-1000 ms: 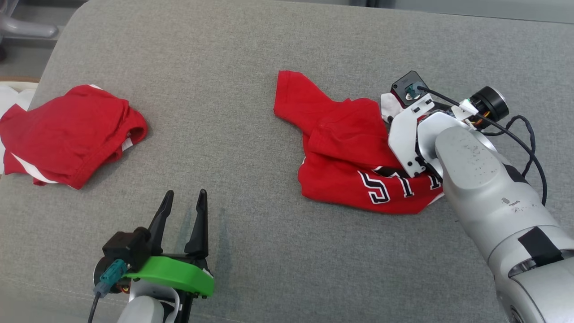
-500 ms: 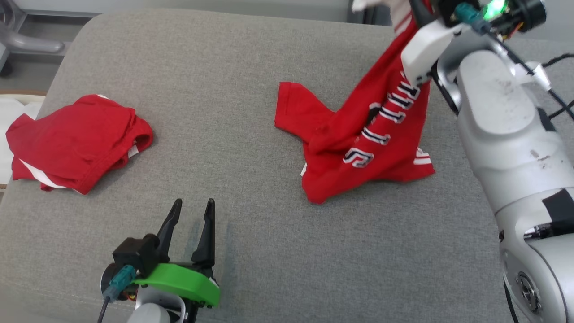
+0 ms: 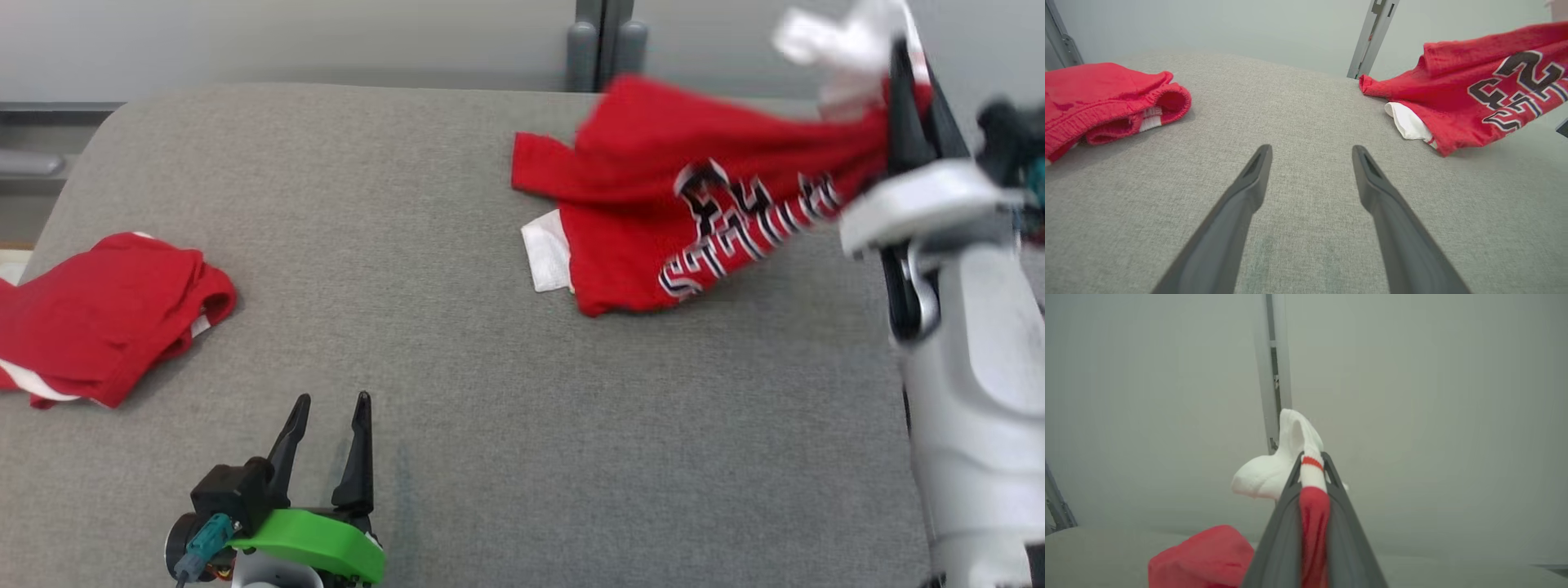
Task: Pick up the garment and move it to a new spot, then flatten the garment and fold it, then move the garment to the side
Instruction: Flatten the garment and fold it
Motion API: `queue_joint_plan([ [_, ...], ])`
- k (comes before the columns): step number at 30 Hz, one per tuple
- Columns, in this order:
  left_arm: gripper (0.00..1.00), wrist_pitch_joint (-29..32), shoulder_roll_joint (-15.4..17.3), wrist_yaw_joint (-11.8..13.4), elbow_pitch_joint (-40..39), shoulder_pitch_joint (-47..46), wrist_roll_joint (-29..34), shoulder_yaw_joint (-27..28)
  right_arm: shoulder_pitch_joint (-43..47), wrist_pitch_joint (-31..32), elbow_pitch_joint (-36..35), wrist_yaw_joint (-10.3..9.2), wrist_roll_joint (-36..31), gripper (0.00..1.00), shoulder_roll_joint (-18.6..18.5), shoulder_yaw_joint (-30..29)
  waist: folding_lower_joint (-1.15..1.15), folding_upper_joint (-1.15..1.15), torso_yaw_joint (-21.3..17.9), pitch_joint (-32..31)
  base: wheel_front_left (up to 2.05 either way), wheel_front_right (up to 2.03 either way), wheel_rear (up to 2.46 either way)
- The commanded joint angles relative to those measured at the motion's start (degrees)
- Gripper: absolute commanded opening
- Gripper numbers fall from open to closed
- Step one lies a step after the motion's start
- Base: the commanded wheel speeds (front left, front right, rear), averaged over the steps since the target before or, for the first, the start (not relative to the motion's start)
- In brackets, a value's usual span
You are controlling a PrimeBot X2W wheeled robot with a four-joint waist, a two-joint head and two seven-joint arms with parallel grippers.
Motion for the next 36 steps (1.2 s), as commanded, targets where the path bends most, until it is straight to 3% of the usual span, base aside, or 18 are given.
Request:
queue_joint_plan([
  [1, 1.0, -0.03, 0.24, -0.24, -0.12, 0.44, 0.13, 0.0, 5.19, -0.01, -0.08, -0.08, -0.53, 0.0, -0.18, -3.28, 0.0, 0.0, -2.84, -0.01, 0.0, 0.0, 0.0],
  [2, 1.0, -0.04, 0.44, -0.24, -0.27, 0.21, 0.2, 0.15, 7.87, -0.04, -0.27, -0.08, -1.35, 0.0, -0.22, -5.53, 0.0, 0.0, -3.34, 0.25, 0.0, 0.0, 0.0],
  [3, 1.0, -0.04, 0.66, -0.24, -0.38, -0.12, 0.21, 0.16, 11.25, -0.05, -0.25, -0.08, -1.91, 0.23, -0.22, -8.37, 0.0, 0.0, -3.94, 0.57, 0.0, 0.0, 0.0],
  [4, 1.0, -0.03, 0.82, -0.24, -0.51, -0.41, 0.25, 0.16, 13.77, -0.05, 0.05, -0.08, -2.19, 0.65, -0.21, -10.55, 0.0, 0.0, -4.38, 0.82, 0.0, 0.0, 0.0],
  [5, 1.0, -0.04, 0.98, -0.24, -0.64, -0.74, 0.26, -0.02, 16.53, -0.05, 0.32, -0.08, -2.49, 1.0, -0.2, -12.73, 0.0, 0.0, -4.89, 1.07, 0.0, 0.0, 0.0],
  [11, 1.0, -0.04, 1.85, -0.24, -0.93, -1.46, 0.32, -0.03, 24.16, -0.05, -1.51, -0.08, -0.98, 1.0, -0.26, -16.17, 0.0, 0.0, -7.9, 1.72, 0.0, 0.0, 0.0],
  [22, 1.0, -0.04, 1.8, -0.24, -1.56, -5.17, -0.01, -2.83, 25.18, -0.05, -10.81, -0.08, 1.13, 1.0, -0.19, -7.99, 0.0, 0.0, -11.06, 4.02, 0.0, 0.0, 0.0],
  [36, 1.0, -0.04, 8.38, -0.22, 3.24, -27.25, -7.49, -19.62, 21.41, -0.05, -14.23, -0.08, 5.6, 1.0, -0.21, 0.4, 0.0, 0.0, -17.4, 15.05, 0.0, 0.0, 0.0],
])
